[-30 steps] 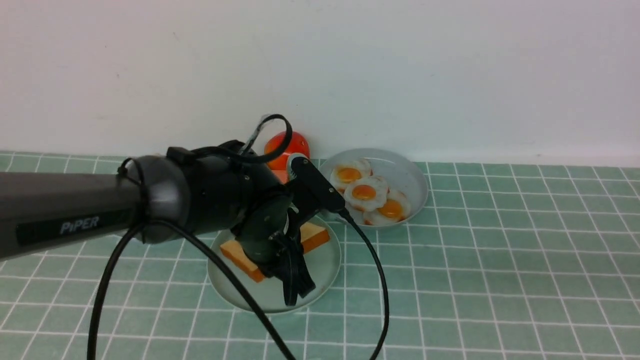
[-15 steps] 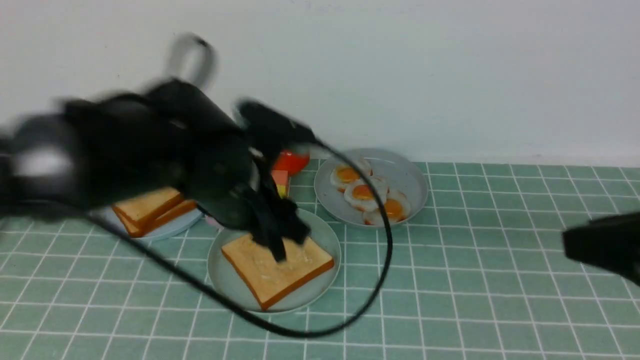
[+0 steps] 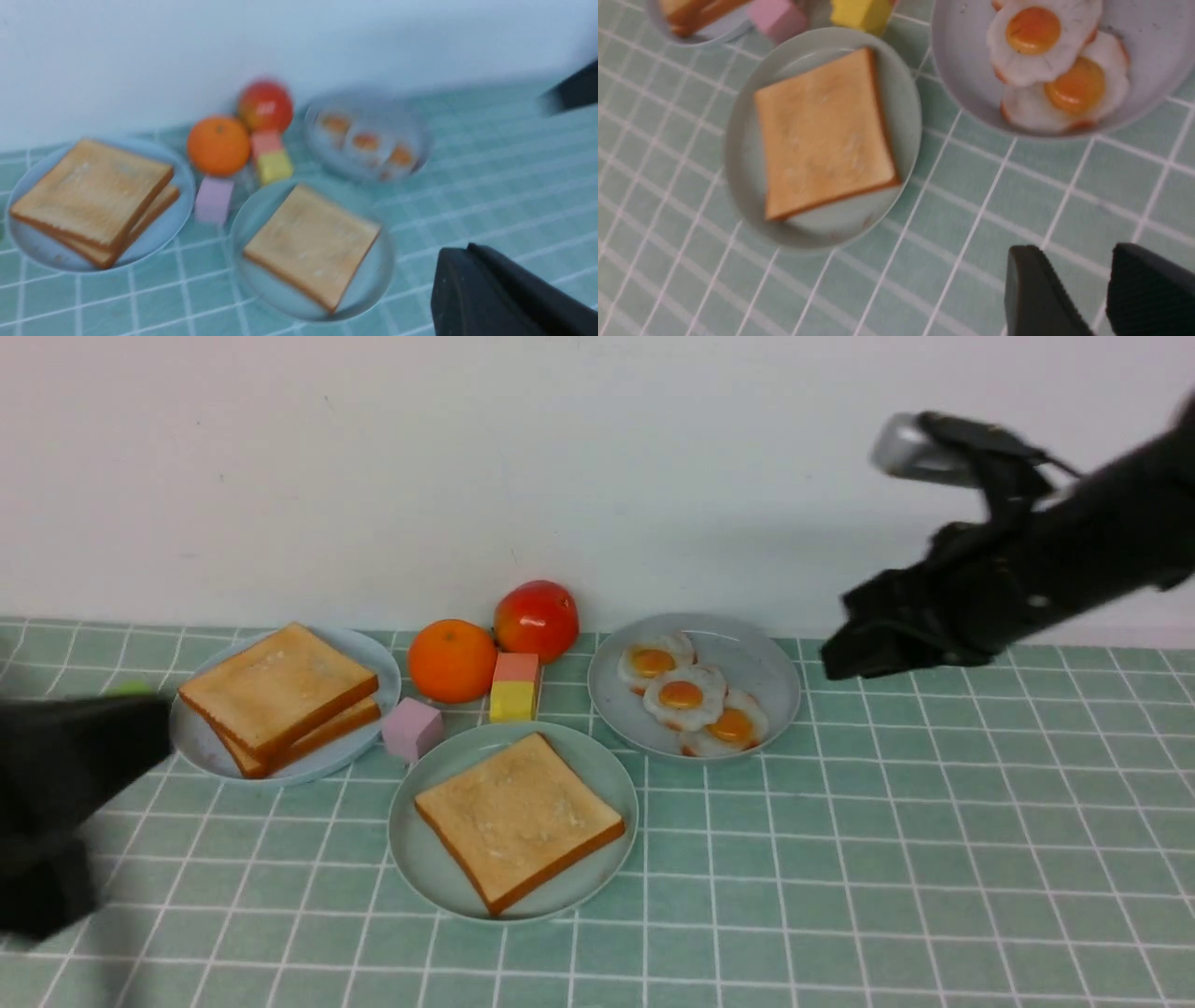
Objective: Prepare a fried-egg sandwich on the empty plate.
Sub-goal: Use the right arm to grab a fried egg
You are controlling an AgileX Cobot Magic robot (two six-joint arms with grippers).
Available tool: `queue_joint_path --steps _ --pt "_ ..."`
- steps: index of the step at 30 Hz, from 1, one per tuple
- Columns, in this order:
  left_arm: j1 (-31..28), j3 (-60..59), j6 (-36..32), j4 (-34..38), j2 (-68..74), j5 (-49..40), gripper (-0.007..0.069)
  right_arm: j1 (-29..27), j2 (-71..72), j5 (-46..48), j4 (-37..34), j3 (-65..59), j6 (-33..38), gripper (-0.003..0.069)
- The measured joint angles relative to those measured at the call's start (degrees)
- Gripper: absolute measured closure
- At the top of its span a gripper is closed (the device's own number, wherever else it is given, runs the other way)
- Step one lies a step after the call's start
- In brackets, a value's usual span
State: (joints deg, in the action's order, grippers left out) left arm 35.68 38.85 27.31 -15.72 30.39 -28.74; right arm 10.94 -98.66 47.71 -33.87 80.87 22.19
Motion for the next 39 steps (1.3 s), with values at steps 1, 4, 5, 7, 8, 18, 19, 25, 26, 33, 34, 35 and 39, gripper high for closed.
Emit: queue_joint_path --steps 1,4,5,7,8,18,19,25,26,33,34,35,39 --pt "0.00 -2.12 1.15 -0.53 -2.49 0.72 0.0638 0.00 -2.66 0.00 0.00 2.03 0.00 0.0403" --pt "0.00 -5.38 4.27 -2.01 -6.45 1.38 0.0638 0.00 -10.00 0.00 -0.06 8.27 0.00 0.0392" --pt "0.00 -5.73 4.90 -2.08 -6.74 1.38 0.0638 0.00 -11.82 0.00 -0.12 10.31 0.00 0.0386" --pt "0.00 -6.32 6.08 -2.14 -6.86 1.56 0.0638 0.00 -15.80 0.18 -0.80 13.45 0.00 0.0368" --pt "0.00 -6.44 7.04 -2.14 -6.74 1.61 0.0638 0.00 -18.41 0.44 -1.48 16.12 0.00 0.0353" --pt "0.00 -6.49 8.80 -2.14 -4.51 2.23 0.0638 0.00 -34.84 -1.67 -5.40 31.98 -0.05 0.0275" --pt "0.00 -6.49 8.80 -2.14 -4.46 2.23 0.0638 0.00 -35.83 -1.72 -5.74 33.05 -0.05 0.0275" --pt "0.00 -6.49 8.80 -2.14 -4.46 2.23 0.0638 0.00 -41.37 -2.46 -6.71 38.58 -0.05 0.0274" --pt "0.00 -6.49 8.80 -2.14 -4.46 2.23 0.0638 0.00 -41.80 -2.64 -6.92 38.90 -0.05 0.0274" --pt "0.00 -6.49 8.80 -2.14 -4.46 2.23 0.0638 0.00 -42.97 -3.48 -7.12 39.44 -0.05 0.0274" --pt "0.00 -6.49 8.80 -2.14 -4.46 2.23 0.0638 0.00 -43.00 -3.48 -7.17 39.44 -0.05 0.0274" --pt "0.00 -6.49 8.80 -2.14 -4.46 2.23 0.0638 0.00 -43.05 -3.48 -7.17 39.44 -0.05 0.0274" --pt "0.00 -6.49 8.80 -2.14 -4.46 2.23 0.0638 0.00 -43.18 -3.48 -7.23 39.44 -0.05 0.0274"
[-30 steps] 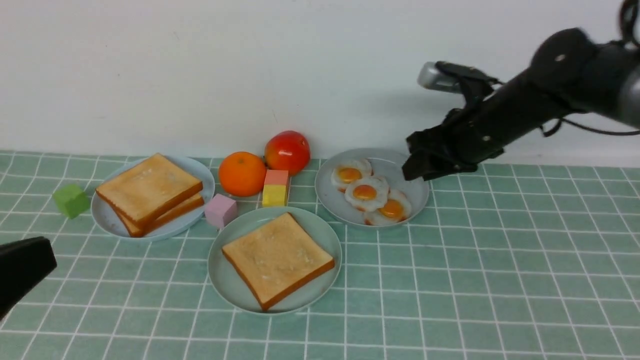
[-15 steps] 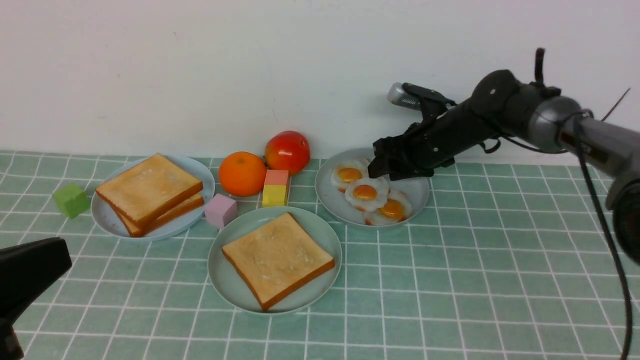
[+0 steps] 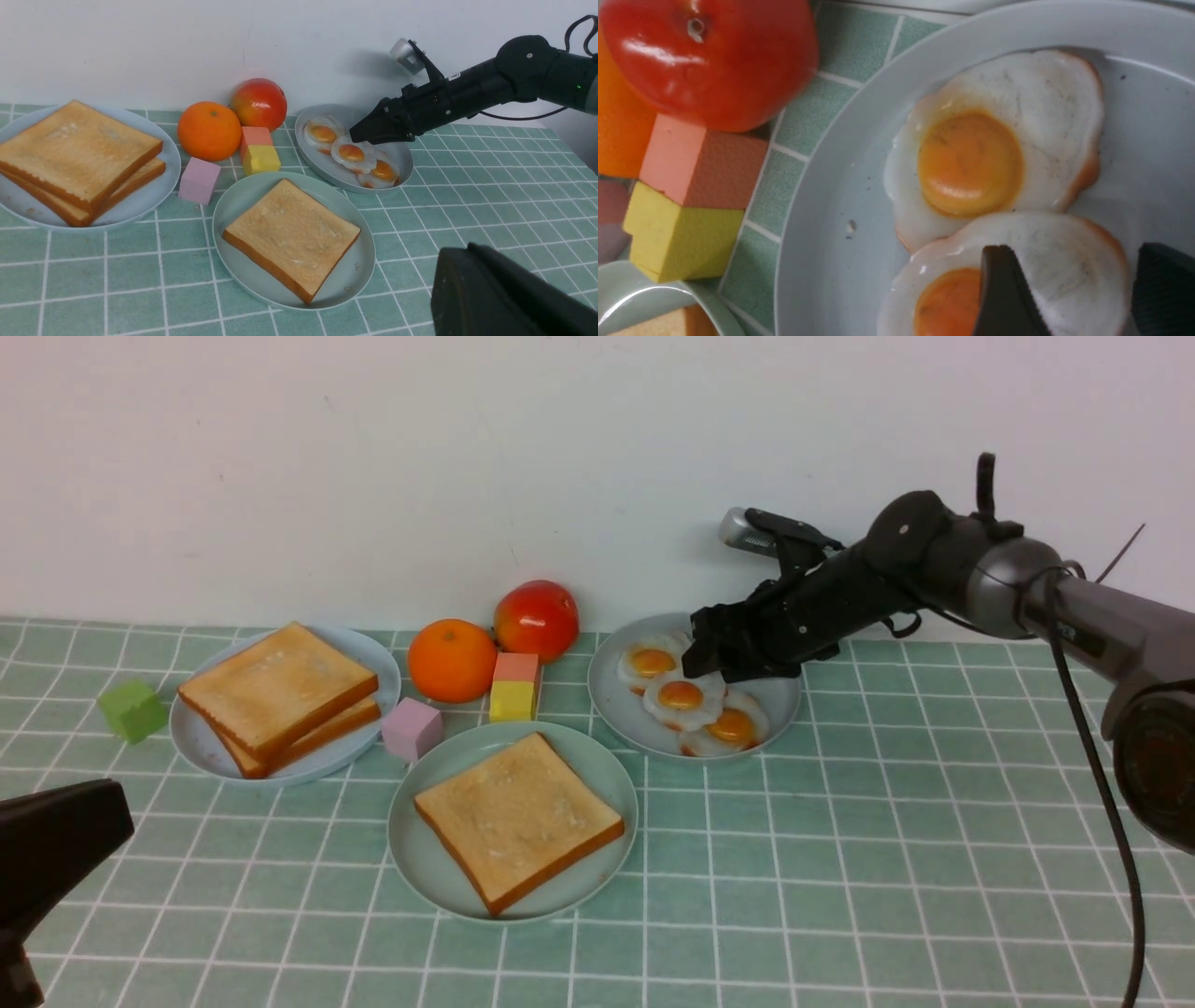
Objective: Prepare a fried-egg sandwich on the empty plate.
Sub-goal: Use the right arm to grab a fried egg, then use the right arm to place the fried egg on the slice of bread in the middle
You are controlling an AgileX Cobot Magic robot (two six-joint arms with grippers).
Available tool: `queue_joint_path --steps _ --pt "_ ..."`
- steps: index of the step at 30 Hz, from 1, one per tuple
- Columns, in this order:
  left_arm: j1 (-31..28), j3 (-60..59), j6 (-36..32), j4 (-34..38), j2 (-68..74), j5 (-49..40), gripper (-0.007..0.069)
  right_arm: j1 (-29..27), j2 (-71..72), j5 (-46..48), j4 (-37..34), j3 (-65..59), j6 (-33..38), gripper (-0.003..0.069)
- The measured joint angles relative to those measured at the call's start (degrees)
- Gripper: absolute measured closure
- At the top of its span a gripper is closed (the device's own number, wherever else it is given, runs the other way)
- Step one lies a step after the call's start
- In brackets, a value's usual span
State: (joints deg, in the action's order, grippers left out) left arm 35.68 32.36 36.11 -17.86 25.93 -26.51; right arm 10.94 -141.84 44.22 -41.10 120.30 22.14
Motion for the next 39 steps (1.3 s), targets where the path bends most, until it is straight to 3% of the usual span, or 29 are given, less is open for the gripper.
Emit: queue_joint_path --steps 15,19,20,26,39 --pt "0.00 0.00 0.00 1.20 0.00 -0.05 0.0638 -0.05 -0.98 -0.12 -0.92 0.53 -1.47 0.0310" --pt "0.00 0.00 0.00 1.20 0.00 -0.05 0.0638 -0.05 -1.22 -0.12 -0.92 0.53 -1.47 0.0444" --pt "0.00 0.00 0.00 1.20 0.00 -0.05 0.0638 -0.05 -1.22 -0.12 -0.92 0.53 -1.47 0.0444" --pt "0.00 0.00 0.00 -0.88 0.00 -1.74 0.0637 -0.11 0.35 0.11 -1.78 0.53 -1.74 0.0611" --pt "0.00 0.00 0.00 -6.21 0.00 -6.01 0.0633 0.01 14.64 16.26 -2.07 0.25 1.49 0.0612"
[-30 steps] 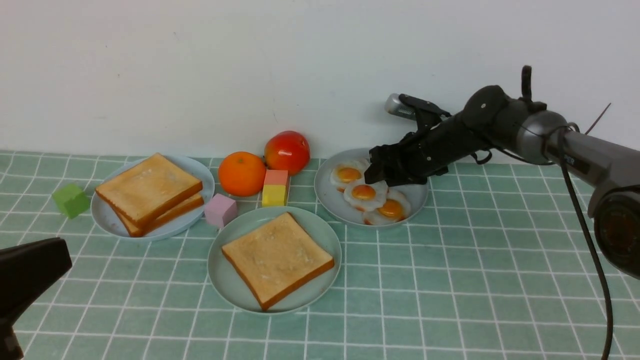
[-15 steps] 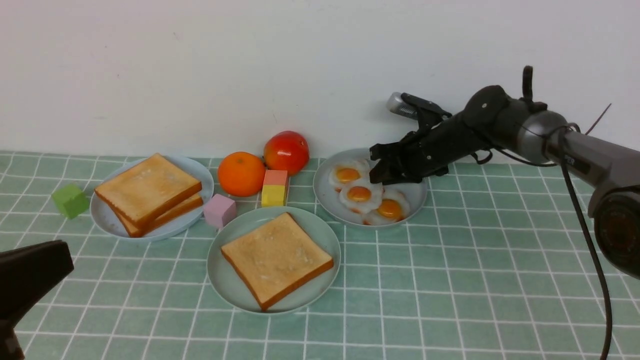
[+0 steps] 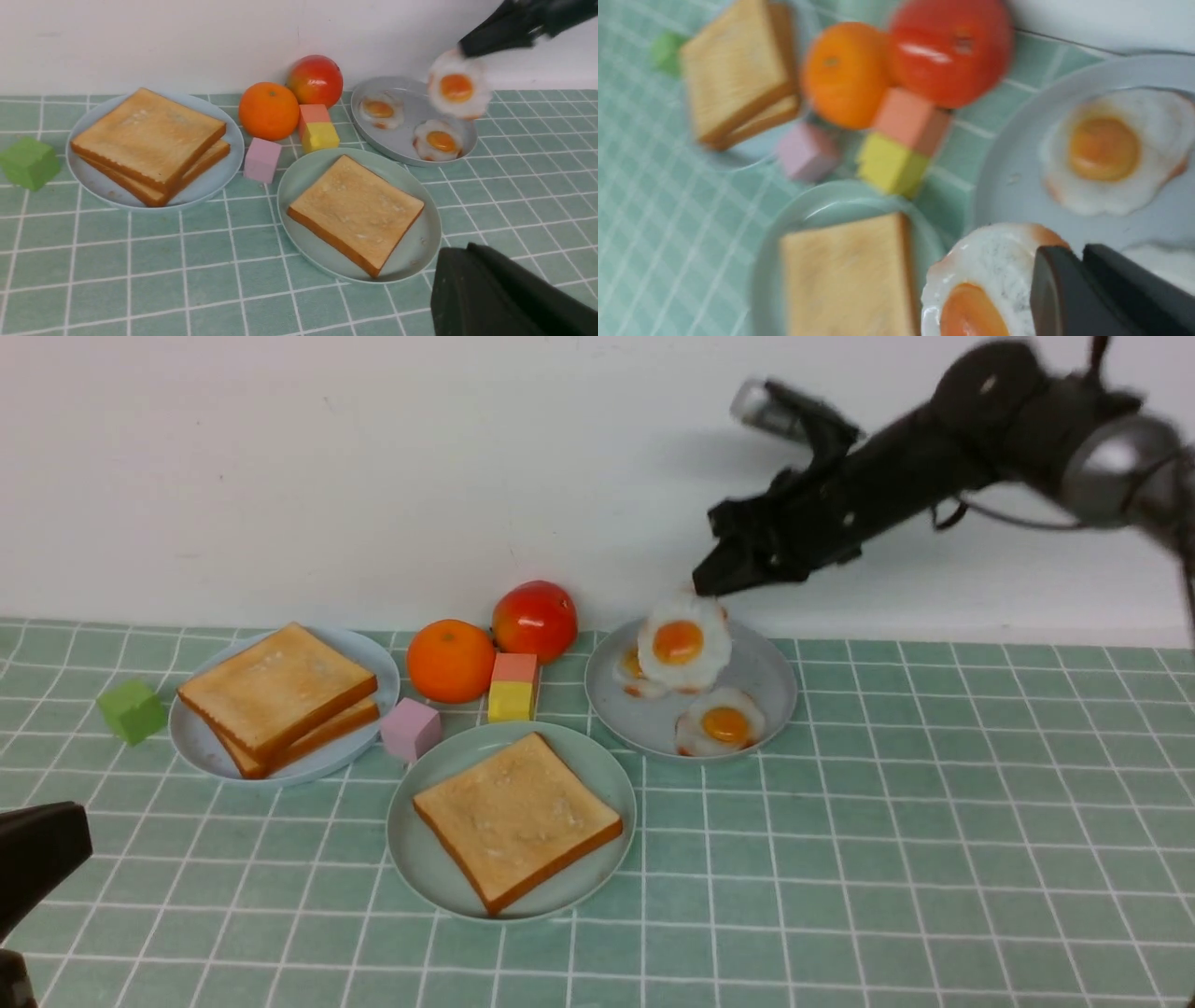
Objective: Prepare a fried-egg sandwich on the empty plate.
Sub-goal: Use the right arm to place the fried egg on the slice of bread in the middle
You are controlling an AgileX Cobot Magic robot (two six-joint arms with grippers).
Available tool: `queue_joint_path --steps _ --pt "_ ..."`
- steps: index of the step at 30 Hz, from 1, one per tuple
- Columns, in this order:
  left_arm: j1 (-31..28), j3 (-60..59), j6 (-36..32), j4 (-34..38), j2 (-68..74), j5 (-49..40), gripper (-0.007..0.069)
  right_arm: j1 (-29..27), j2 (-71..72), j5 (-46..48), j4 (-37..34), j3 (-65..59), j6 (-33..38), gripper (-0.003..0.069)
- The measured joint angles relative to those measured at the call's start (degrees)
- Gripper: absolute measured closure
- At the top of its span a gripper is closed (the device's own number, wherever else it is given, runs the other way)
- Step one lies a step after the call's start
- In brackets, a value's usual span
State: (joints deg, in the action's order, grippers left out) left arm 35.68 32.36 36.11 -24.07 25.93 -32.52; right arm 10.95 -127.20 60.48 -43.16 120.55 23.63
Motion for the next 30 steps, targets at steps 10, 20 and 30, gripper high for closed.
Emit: queue_joint_path --steps 10,20,30 --pt "0.00 0.00 0.00 -0.50 0.00 0.00 0.0626 9.60 3.47 6.95 -7.72 -8.22 2.04 0.0612" --pt "0.00 0.00 0.00 -0.54 0.00 0.00 0.0620 14.12 0.86 -10.48 -13.00 -16.88 4.96 0.0612" --pt "0.00 0.00 0.00 -0.66 0.00 0.00 0.0614 14.12 -4.07 -16.99 -14.13 -16.88 2.45 0.0607"
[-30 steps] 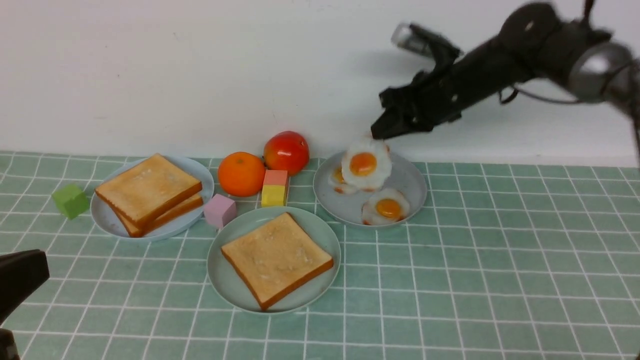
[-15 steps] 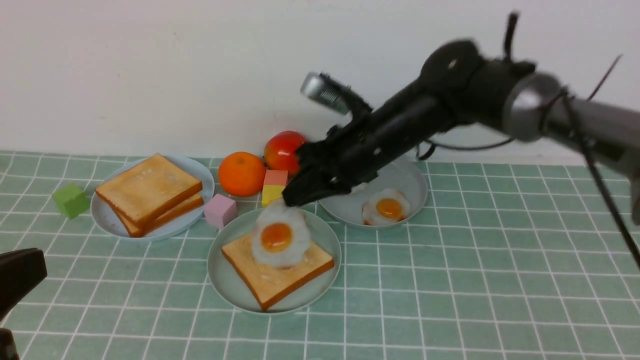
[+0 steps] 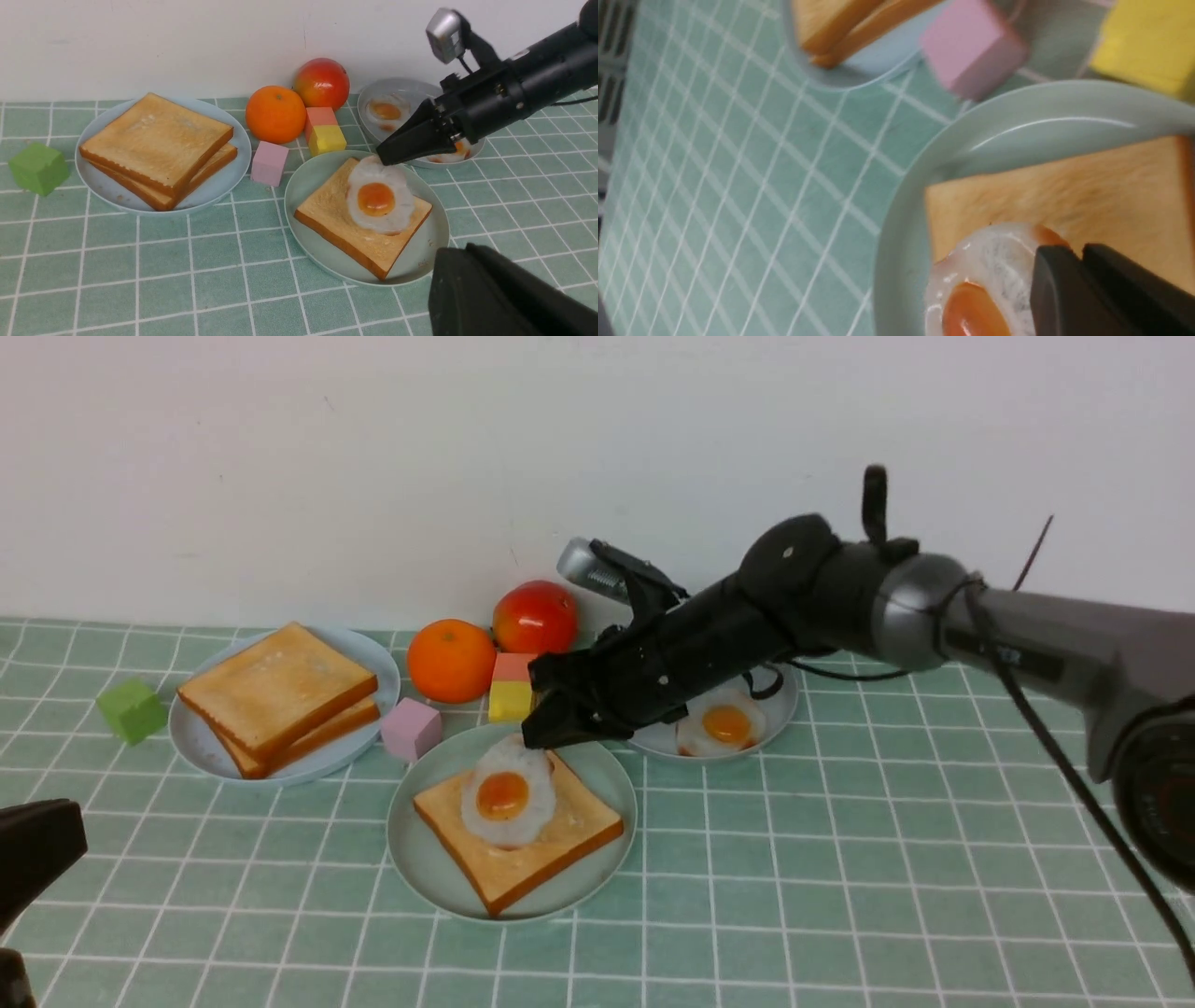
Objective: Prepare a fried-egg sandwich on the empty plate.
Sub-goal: Use the right arm to place the fried egg on the slice of bread in the middle, then use the left arm to grab a slice of bread
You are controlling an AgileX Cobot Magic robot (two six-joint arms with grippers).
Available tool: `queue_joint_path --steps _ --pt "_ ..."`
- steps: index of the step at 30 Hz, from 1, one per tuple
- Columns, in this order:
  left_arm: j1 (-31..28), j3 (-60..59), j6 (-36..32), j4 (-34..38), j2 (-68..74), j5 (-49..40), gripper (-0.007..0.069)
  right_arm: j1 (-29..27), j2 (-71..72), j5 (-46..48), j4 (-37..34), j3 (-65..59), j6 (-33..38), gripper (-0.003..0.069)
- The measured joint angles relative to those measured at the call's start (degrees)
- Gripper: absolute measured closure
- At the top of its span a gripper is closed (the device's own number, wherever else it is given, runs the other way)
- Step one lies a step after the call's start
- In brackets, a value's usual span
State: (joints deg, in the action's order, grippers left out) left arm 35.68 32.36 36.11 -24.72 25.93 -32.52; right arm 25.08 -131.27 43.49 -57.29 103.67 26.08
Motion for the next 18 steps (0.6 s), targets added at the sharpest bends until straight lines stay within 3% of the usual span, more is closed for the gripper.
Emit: queue_joint_path --steps 4,11,13,16,18 --pt "0.00 0.00 0.00 0.00 0.00 0.00 0.0614 0.00 -1.48 -1.25 0.00 -0.05 -1.83 0.0573" --pt "0.00 0.00 0.00 0.00 0.00 -0.05 0.0605 -0.20 -1.35 0.07 0.69 -0.11 -2.23 0.0296" --pt "0.00 0.00 0.00 0.00 0.00 -0.41 0.0603 -0.88 -0.08 2.23 1.99 -0.23 -2.23 0.0249" --pt "0.00 0.00 0.00 -0.05 0.46 -2.40 0.0599 -2.97 4.00 7.61 5.37 -0.41 -2.93 0.0244" --pt "0.00 0.00 0.00 0.21 2.09 -4.14 0.0599 -4.88 7.99 12.57 8.90 -0.41 -4.19 0.0293"
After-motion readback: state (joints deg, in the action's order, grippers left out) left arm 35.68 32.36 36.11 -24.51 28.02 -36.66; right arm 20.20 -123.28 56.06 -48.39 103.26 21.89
